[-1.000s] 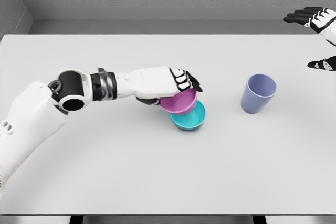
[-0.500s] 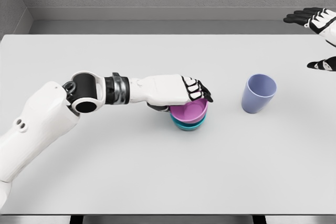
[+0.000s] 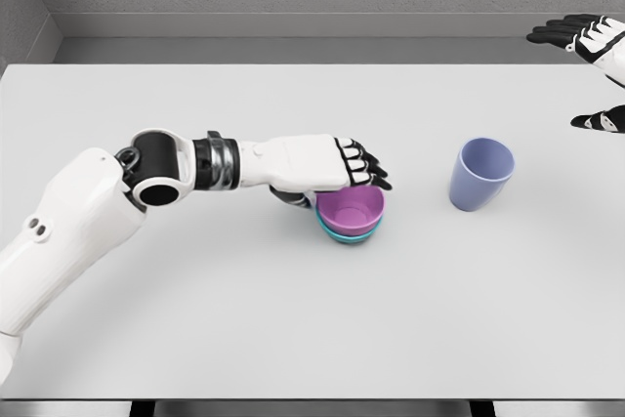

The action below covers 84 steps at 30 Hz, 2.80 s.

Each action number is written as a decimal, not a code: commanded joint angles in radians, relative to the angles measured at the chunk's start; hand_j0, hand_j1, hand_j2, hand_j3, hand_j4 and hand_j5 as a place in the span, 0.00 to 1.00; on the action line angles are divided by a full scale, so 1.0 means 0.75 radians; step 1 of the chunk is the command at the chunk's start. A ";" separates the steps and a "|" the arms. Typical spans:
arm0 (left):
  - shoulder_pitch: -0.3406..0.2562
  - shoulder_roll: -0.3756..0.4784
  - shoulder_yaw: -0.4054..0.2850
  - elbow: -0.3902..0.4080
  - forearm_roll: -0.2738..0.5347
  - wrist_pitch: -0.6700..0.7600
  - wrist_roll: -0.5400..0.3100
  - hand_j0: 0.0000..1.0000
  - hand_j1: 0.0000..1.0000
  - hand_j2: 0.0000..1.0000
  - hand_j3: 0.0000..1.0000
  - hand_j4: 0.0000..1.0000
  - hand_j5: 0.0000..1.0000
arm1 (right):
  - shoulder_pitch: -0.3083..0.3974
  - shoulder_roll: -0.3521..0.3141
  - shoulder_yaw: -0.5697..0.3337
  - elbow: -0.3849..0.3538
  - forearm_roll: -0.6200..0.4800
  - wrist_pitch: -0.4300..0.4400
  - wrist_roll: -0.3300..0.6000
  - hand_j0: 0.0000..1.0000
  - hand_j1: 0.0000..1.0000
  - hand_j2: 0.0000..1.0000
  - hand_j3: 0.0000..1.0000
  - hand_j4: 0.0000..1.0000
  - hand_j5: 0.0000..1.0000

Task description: Stacking bowl and cup with both arms

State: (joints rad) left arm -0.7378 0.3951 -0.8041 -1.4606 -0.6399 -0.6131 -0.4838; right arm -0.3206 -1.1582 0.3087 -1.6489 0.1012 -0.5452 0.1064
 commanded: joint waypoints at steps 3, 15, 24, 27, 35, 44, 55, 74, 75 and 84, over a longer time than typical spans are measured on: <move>-0.018 0.019 0.009 -0.002 0.025 0.003 0.007 1.00 1.00 1.00 1.00 1.00 1.00 | 0.000 -0.002 -0.001 0.000 -0.008 0.001 -0.001 1.00 1.00 1.00 1.00 1.00 1.00; -0.061 0.449 0.115 0.168 0.383 0.003 0.009 1.00 1.00 1.00 1.00 1.00 1.00 | 0.014 -0.014 -0.005 -0.010 -0.006 -0.007 -0.001 1.00 1.00 1.00 1.00 1.00 1.00; -0.047 0.549 0.158 0.305 0.401 0.003 0.009 1.00 1.00 1.00 1.00 1.00 1.00 | 0.004 -0.047 -0.039 0.012 0.207 -0.022 0.435 1.00 1.00 1.00 1.00 1.00 1.00; -0.049 0.539 0.158 0.307 0.401 0.003 0.005 1.00 1.00 1.00 1.00 1.00 1.00 | 0.002 -0.016 -0.001 0.020 0.303 0.011 0.504 1.00 1.00 1.00 1.00 1.00 1.00; -0.047 0.537 0.158 0.307 0.399 0.003 0.007 1.00 1.00 1.00 1.00 1.00 1.00 | -0.509 0.172 0.541 0.186 0.364 0.079 0.566 1.00 1.00 1.00 1.00 1.00 1.00; -0.049 0.533 0.158 0.307 0.387 0.003 0.003 1.00 1.00 1.00 1.00 1.00 1.00 | -0.552 0.182 0.572 0.188 0.364 0.079 0.564 1.00 1.00 1.00 1.00 1.00 1.00; -0.049 0.531 0.156 0.307 0.385 0.003 0.003 1.00 1.00 1.00 1.00 1.00 1.00 | -0.562 0.264 0.621 0.194 0.364 0.079 0.564 1.00 1.00 1.00 1.00 1.00 1.00; -0.049 0.527 0.158 0.307 0.383 0.003 0.001 1.00 1.00 1.00 1.00 1.00 1.00 | -0.562 0.282 0.674 0.206 0.364 0.079 0.564 1.00 1.00 1.00 1.00 1.00 1.00; -0.049 0.527 0.156 0.307 0.383 0.003 0.001 1.00 1.00 1.00 1.00 1.00 1.00 | -0.562 0.282 0.674 0.206 0.364 0.079 0.564 1.00 1.00 1.00 1.00 1.00 1.00; -0.049 0.525 0.156 0.307 0.381 0.003 0.001 1.00 1.00 1.00 1.00 1.00 1.00 | -0.562 0.282 0.683 0.186 0.366 0.058 0.566 0.63 0.63 0.63 0.63 0.63 0.63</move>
State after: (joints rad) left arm -0.7731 0.7880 -0.6880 -1.2302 -0.3590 -0.6131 -0.4837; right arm -0.7425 -0.9455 0.8178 -1.5079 0.3793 -0.4975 0.5291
